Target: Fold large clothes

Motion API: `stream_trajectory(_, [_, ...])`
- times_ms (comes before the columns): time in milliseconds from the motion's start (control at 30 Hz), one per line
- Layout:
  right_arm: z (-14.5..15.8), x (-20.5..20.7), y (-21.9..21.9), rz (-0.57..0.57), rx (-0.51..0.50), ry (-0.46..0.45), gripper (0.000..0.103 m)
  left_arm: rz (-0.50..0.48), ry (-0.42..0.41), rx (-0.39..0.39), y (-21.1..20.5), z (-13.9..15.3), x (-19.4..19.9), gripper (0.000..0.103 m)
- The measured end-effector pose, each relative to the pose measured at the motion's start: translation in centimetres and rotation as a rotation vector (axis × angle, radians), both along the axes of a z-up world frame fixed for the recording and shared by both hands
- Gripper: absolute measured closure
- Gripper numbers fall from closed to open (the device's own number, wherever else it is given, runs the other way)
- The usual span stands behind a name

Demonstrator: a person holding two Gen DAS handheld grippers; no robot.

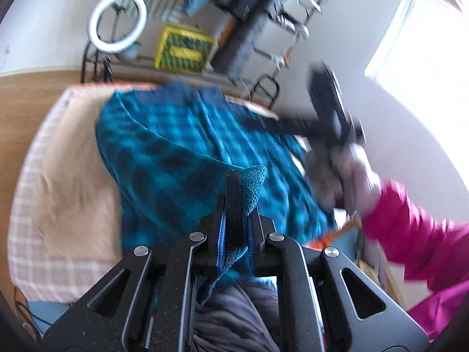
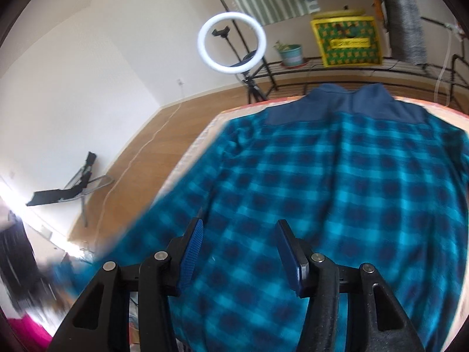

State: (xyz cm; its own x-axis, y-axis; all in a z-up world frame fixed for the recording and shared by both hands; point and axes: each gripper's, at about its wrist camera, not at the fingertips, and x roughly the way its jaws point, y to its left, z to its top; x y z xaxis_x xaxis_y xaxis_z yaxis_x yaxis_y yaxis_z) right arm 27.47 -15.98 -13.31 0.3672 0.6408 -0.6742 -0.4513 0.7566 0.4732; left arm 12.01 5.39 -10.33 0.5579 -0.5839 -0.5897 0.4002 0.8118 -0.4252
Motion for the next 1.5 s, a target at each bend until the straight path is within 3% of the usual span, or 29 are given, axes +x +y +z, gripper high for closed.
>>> stream_trajectory(133, [-1.3, 4.4, 1.9, 0.031, 0.068, 0.047, 0.049, -0.011, 0.068, -0.003, -0.9, -2.4, -1.9, 0.093])
stream_trajectory(233, [-3.6, 8.2, 4.4, 0.032, 0.055, 0.092, 0.049, 0.009, 0.095, -0.032, 0.5, -3.0, -2.7, 0.093])
stream_trajectory(333, [-6.2, 11.6, 6.9, 0.021, 0.058, 0.161, 0.049, 0.04, 0.085, -0.058, 1.5, -2.3, -3.2, 0.093])
stream_trajectory(567, [-12.3, 18.9, 11.5, -0.068, 0.226, 0.335, 0.041, 0.119, 0.057, -0.105, 4.2, -0.4, -2.7, 0.093])
stream_trajectory(867, [-15.8, 23.2, 17.2, -0.066, 0.259, 0.418, 0.042, 0.153, 0.07, -0.111, 5.4, -0.4, -2.4, 0.093])
stream_trajectory(1000, [-15.7, 23.5, 18.1, -0.04, 0.279, 0.444, 0.089, 0.15, 0.086, -0.087, 5.2, -0.9, -2.4, 0.093])
stream_trajectory(1067, [-14.8, 23.2, 18.0, -0.024, 0.255, 0.417, 0.099, 0.144, 0.093, -0.084, 5.2, -1.3, -2.5, 0.093])
stream_trajectory(1233, [-11.5, 22.3, 16.7, -0.014, 0.124, 0.302, 0.101, 0.112, 0.093, 0.008, 4.3, -2.4, -3.1, 0.093])
stream_trajectory(1367, [-9.6, 21.8, 13.3, -0.041, 0.021, 0.212, 0.101, 0.043, 0.087, 0.096, 2.4, -4.2, -3.8, 0.093])
stream_trajectory(1500, [-11.5, 21.6, 10.3, -0.104, -0.145, 0.22, 0.1, -0.001, 0.11, 0.18, 0.5, -6.9, -3.8, 0.093])
